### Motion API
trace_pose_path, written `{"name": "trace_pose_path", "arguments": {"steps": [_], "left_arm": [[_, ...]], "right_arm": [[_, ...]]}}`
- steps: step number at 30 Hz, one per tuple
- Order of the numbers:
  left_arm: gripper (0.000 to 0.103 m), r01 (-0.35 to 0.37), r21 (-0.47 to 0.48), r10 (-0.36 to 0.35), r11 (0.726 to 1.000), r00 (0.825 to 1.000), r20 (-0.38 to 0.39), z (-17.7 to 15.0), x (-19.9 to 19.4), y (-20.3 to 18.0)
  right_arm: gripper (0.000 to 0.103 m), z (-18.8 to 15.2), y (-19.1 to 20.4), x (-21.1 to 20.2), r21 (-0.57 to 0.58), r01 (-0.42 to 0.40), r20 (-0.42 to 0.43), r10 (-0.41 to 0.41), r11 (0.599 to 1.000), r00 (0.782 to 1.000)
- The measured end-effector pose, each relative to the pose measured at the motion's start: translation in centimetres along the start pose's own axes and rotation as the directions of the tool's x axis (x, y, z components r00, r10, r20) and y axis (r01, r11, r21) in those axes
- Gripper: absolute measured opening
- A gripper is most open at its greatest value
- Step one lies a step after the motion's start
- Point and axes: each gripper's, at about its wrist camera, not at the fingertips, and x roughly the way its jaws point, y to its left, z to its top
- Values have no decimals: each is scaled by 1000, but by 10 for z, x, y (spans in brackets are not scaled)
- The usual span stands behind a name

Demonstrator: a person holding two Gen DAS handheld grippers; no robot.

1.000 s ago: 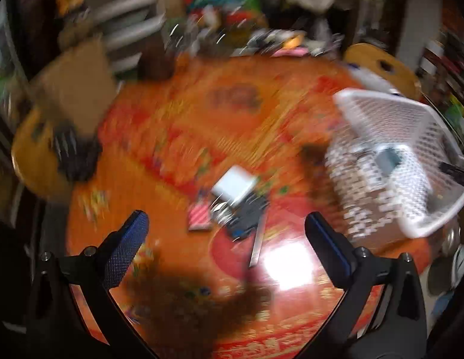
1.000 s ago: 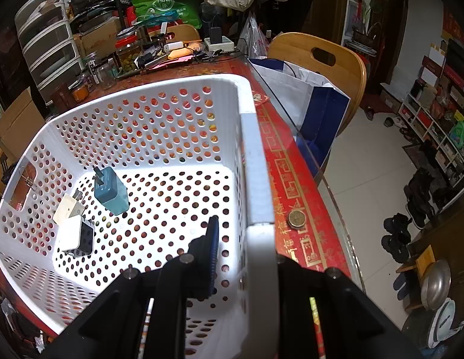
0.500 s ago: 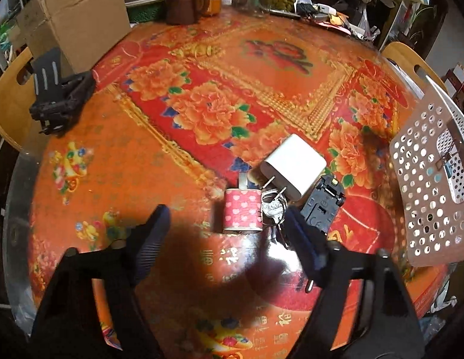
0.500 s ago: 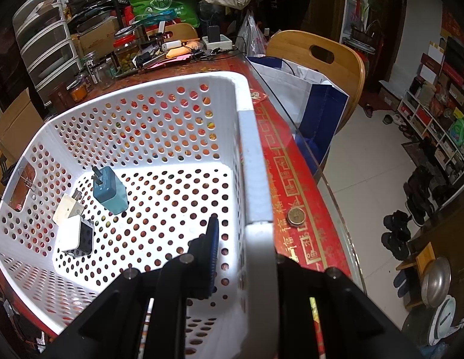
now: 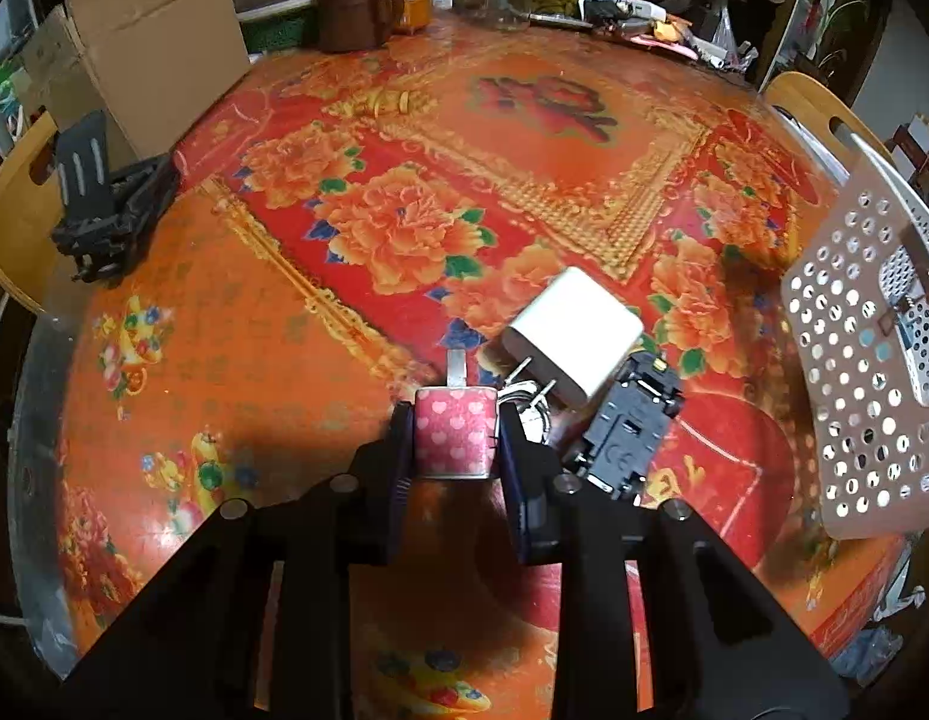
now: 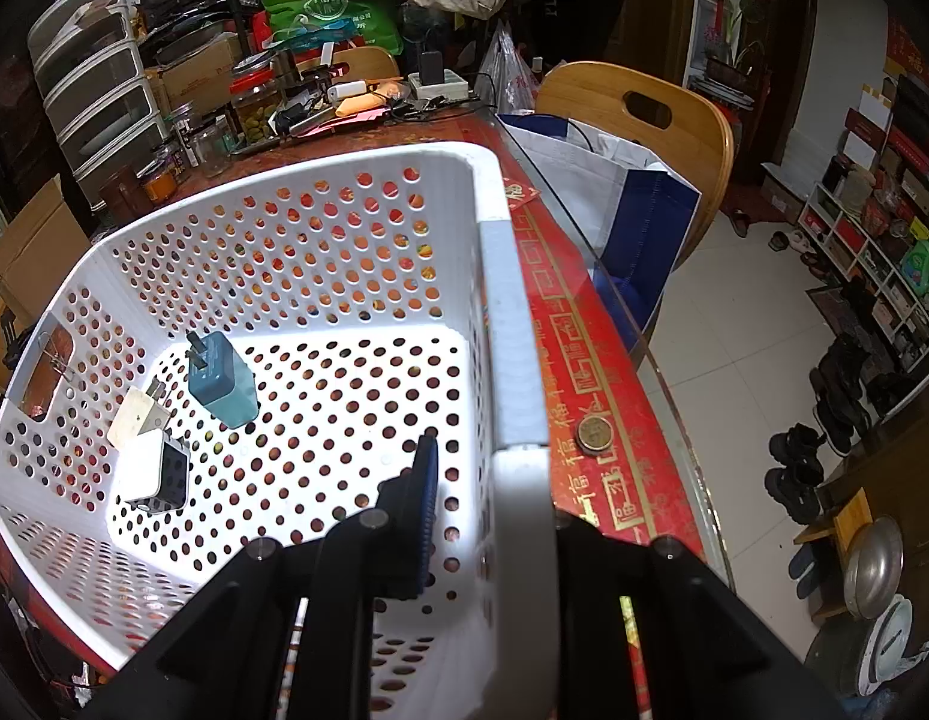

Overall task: Organize rigid objects
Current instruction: 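Grasp the pink polka-dot charger with the left gripper, then lower the pink charger into the basket and open the left gripper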

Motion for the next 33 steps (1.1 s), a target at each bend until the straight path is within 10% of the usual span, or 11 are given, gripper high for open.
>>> {"name": "trace_pose_path", "arguments": {"steps": [7,18,24,30,33], "left_arm": [[24,-188,36,177,982,963,203,-7,-69,-18],[25,-118,273,7,955,926,377,-9,-206,-125],[25,57,444,-143,894,977,161,26,-194,-210],[25,155,534,-76,831,983,-166,47,-104,-284],[25,102,566,19,818,979,-205,49,-70,-292]], "right_arm": [[16,-2,1,0,-5,3,0,-3,1000,1000],[16,-1,2,-1,-9,3,6,-3,1000,1000],[17,0,1,-1,-5,2,7,-2,1000,1000],[17,1,2,-1,-7,1,1,-1,1000,1000],[17,1,2,-1,-9,1,2,-1,1000,1000]]}}
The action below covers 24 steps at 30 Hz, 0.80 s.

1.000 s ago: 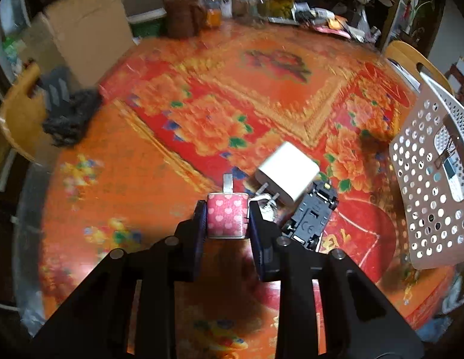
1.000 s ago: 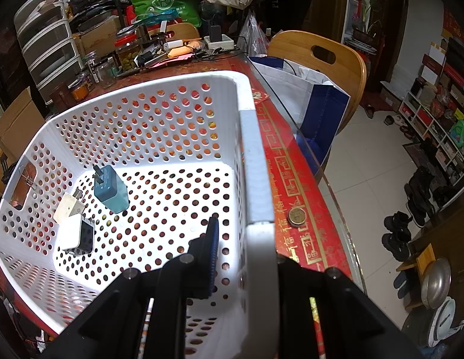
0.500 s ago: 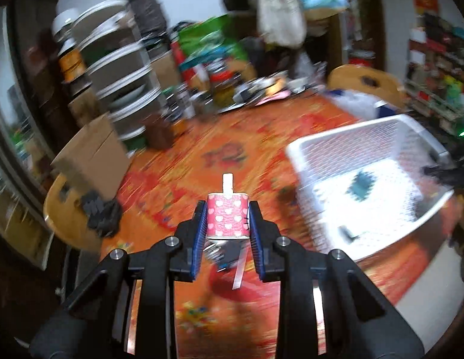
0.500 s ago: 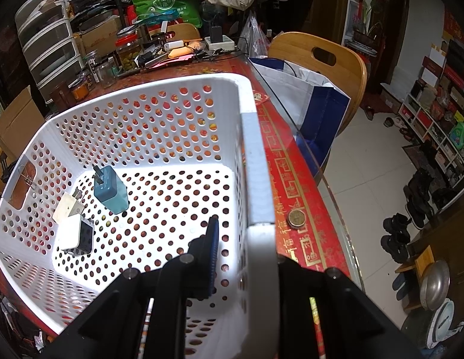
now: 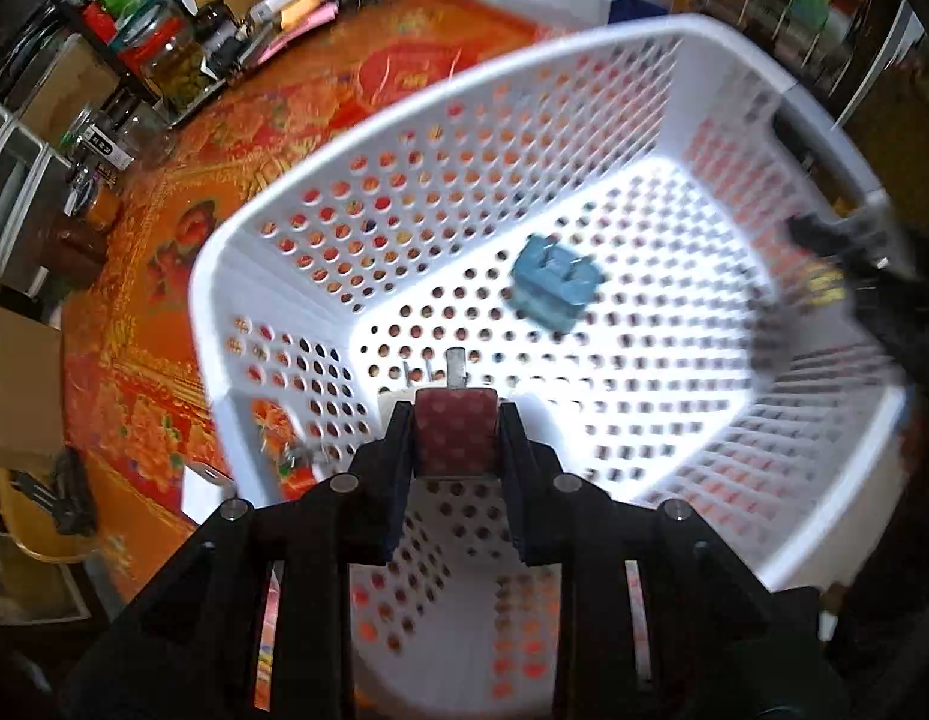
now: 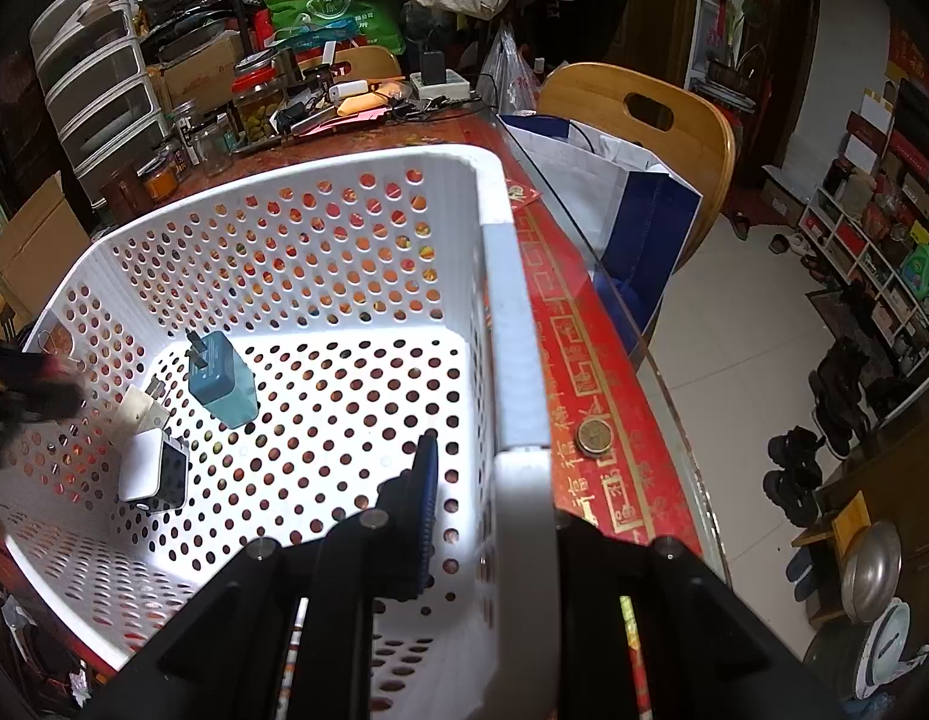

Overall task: Organize rigid objects
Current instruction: 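Lower the pink charger into the basket and open the left gripper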

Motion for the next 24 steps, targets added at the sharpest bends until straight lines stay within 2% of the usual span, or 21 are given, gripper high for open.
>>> {"name": "trace_pose_path", "arguments": {"steps": [5,10,15,20,21,22,23,24], "left_arm": [[25,-39,-4,38,999,997,-71,11,20,-2],[25,-66,50,71,997,992,-107,16,37,-16],[25,-34,49,41,998,989,-144,17,53,-25],[26,-13,46,20,999,989,-147,26,64,-14],[33,-12,63,20,998,992,-128,26,61,-14],[47,-19,76,25,997,997,-76,25,51,-13],[54,-27,71,28,997,999,-23,23,39,-9],[67,-24,56,21,998,999,42,18,22,-4]], "right_arm": [[17,0,1,1,-8,2,-8,-2,1000,1000],[17,0,1,1,-5,-2,-7,2,1000,1000],[17,0,1,1,-5,-1,-6,1,1000,1000],[17,-1,1,2,-4,-1,-8,1,1000,1000],[17,-1,1,2,-4,-2,-9,2,1000,1000],[17,-1,1,2,-4,-2,-9,2,1000,1000],[17,-1,1,2,-4,-2,-8,2,1000,1000],[17,-1,1,2,-4,-3,-8,2,1000,1000]]}}
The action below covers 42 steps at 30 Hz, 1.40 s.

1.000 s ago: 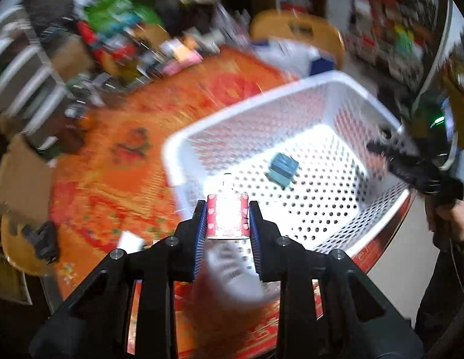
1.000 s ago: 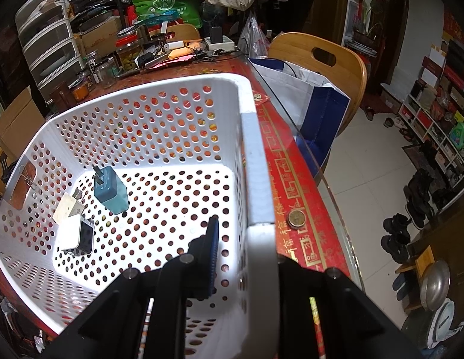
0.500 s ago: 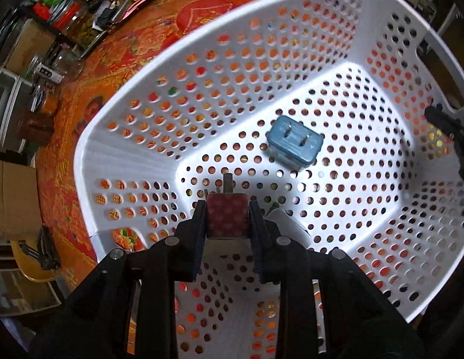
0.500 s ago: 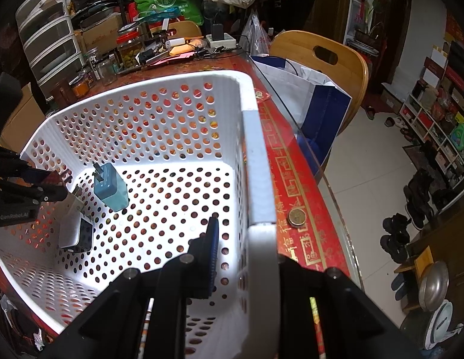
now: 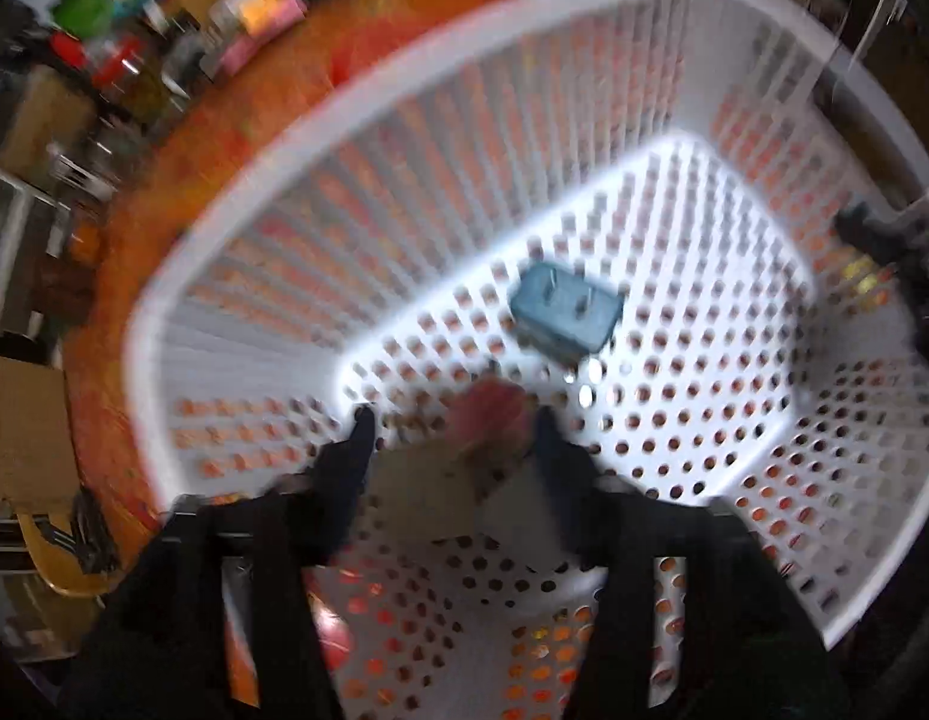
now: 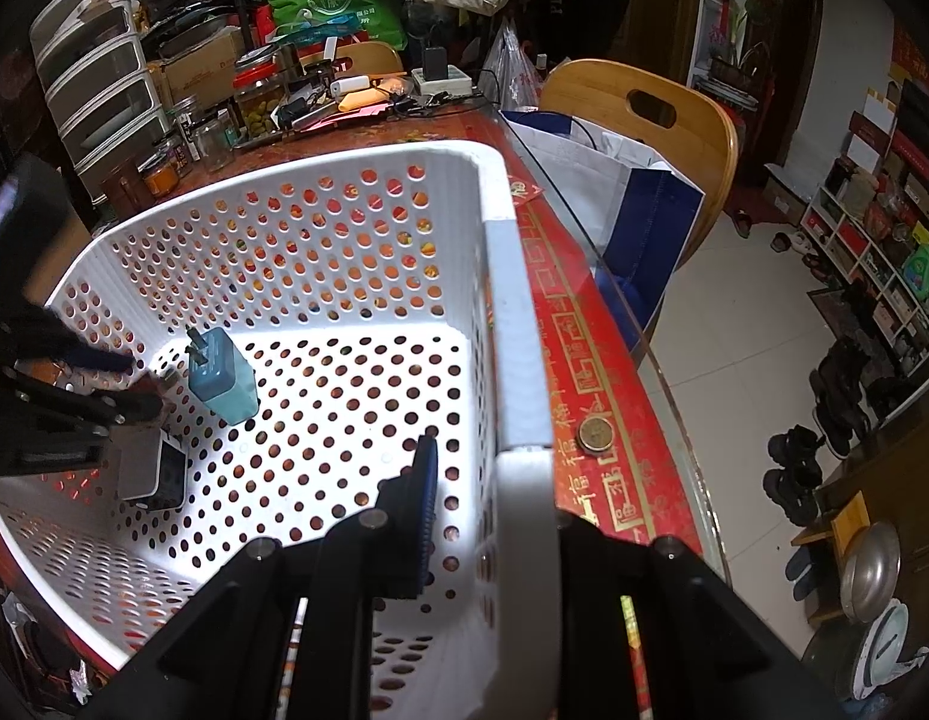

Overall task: Organize rigid objects
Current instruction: 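Lower the pink charger into the basket and open the left gripper, then grasp the white square charger with the left gripper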

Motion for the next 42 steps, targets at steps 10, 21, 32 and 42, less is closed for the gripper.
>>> {"name": "trace_pose_path", "arguments": {"steps": [10,21,32,42], "left_arm": [[103,-79,-184,143,980,920,366,-148,-127,93],[103,3,-465,75,885,986,149,-186,8,224],[101,60,-557,-40,828,998,48,-164,89,234],[71,31,-576,-14,817,999,34,-158,93,229]], "right_arm": [[17,-1,-1,-1,-3,-4,2,4,1000,1000],[17,-3,-3,-2,11,-10,4,10,1000,1000],[17,-2,-3,-1,9,-3,-12,3,1000,1000],[17,-1,-2,-1,9,-4,-8,4,1000,1000]]}}
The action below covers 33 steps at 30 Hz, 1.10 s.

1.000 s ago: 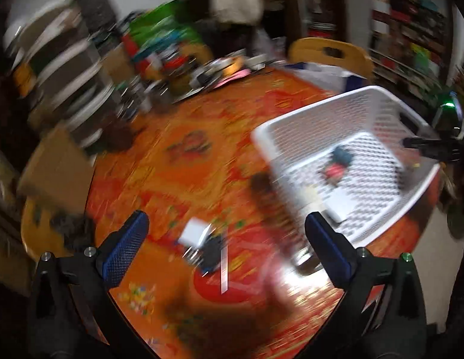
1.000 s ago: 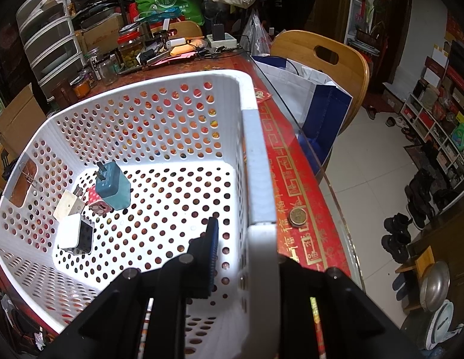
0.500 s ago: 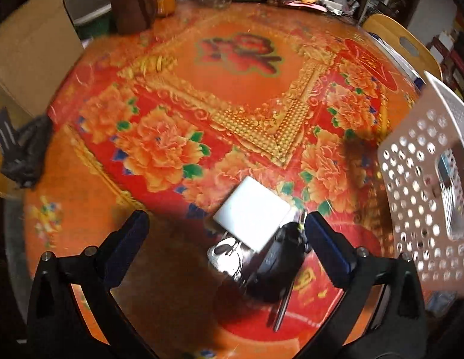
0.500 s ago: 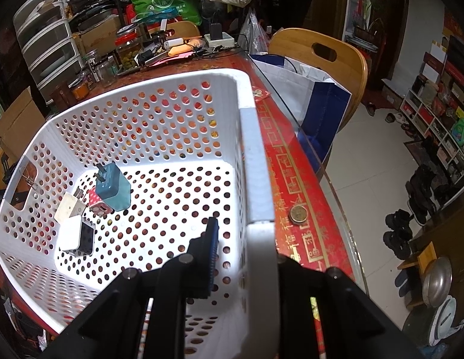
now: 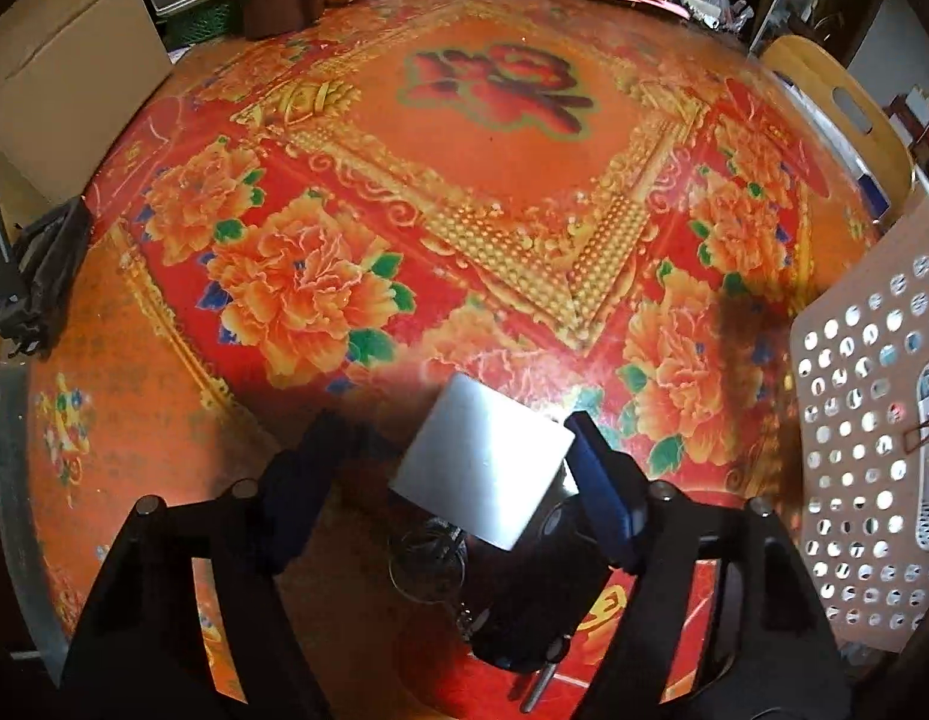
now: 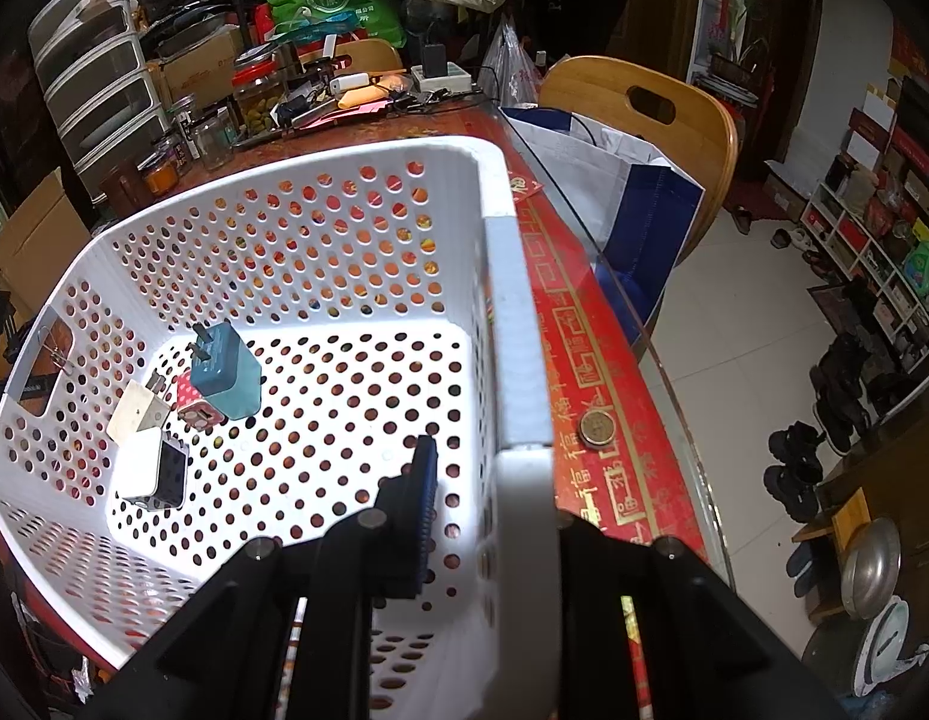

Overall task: Organize rigid objects
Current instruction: 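Grasp the white square charger with the left gripper, then lower the white charger into the basket and open the left gripper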

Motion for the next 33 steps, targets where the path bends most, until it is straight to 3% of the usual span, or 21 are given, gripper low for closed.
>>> {"name": "trace_pose_path", "arguments": {"steps": [2,4,9,12,17,21,27,31,33], "left_arm": [[66,0,-1,0,1000,1000,4,-2,-2,-1],[50,1,0,-1,1000,1000,16,-3,-5,-3],[48,-19,0,19,1000,1000,22,-7,-9,-3],[47,-37,-1,37,999,997,63,-9,-23,-4],[46,-182,12,176,983,964,202,-14,-76,-21],[45,-181,29,164,983,938,306,-21,-124,-39],[45,-143,133,72,981,898,435,-30,-203,-90],[45,-125,266,-3,956,900,435,-34,-232,-151],[45,-125,352,-12,928,931,364,-32,-222,-193]], "right_arm": [[17,0,0,0,0,0,-1,0,1000,1000],[17,0,0,0,-1,1,-1,-1,1000,1000],[18,0,1,0,-2,0,0,0,1000,1000],[18,0,2,0,-4,-1,1,1,1000,1000],[18,0,2,0,-3,-1,0,1,1000,1000],[18,-1,2,0,-4,-2,2,2,1000,1000],[18,-1,2,0,-4,0,1,0,1000,1000],[18,0,1,1,0,-4,4,4,1000,1000],[18,0,0,1,-1,-3,3,3,1000,1000]]}}
